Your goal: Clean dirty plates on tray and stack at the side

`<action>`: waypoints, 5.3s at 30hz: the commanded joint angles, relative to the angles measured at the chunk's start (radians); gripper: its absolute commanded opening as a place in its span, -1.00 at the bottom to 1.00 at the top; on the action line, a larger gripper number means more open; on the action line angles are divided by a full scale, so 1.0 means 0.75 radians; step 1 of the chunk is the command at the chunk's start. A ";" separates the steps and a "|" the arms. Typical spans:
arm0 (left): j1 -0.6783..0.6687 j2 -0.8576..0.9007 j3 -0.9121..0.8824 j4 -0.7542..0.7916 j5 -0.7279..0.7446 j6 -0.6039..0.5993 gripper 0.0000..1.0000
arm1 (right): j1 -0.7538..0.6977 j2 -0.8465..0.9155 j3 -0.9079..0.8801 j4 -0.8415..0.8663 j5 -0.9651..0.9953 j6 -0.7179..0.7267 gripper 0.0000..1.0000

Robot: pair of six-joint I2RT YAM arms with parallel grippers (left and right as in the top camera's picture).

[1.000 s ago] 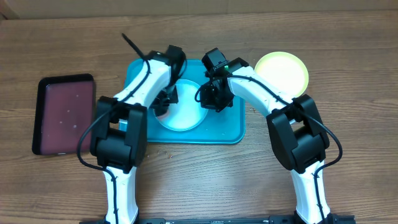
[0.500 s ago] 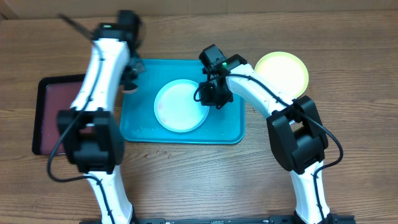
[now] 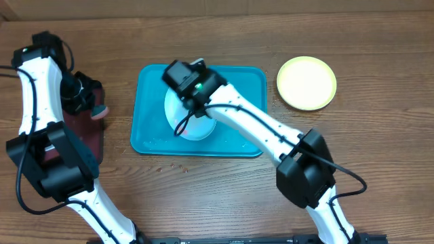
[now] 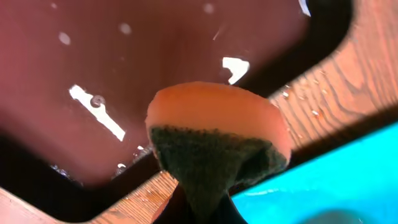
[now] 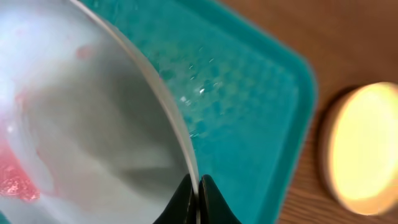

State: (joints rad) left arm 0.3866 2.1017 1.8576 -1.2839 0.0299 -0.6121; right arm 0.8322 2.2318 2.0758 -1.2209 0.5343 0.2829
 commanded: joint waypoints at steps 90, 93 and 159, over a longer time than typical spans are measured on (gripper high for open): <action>0.204 0.031 0.596 -0.246 0.227 0.118 1.00 | -1.398 -0.186 -0.171 -0.133 -1.044 -0.180 1.00; 0.204 0.031 0.596 -0.246 0.227 0.118 1.00 | -1.375 -0.354 -0.170 -0.209 -1.043 -0.180 1.00; 0.204 0.031 0.596 -0.246 0.226 0.118 0.99 | -0.939 -2.197 -1.704 0.642 -0.984 -0.168 1.00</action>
State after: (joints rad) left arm 0.5491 2.1284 2.2936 -1.4696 0.1982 -0.5209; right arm 0.1307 0.6949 0.9012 -0.7891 -0.1925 0.1562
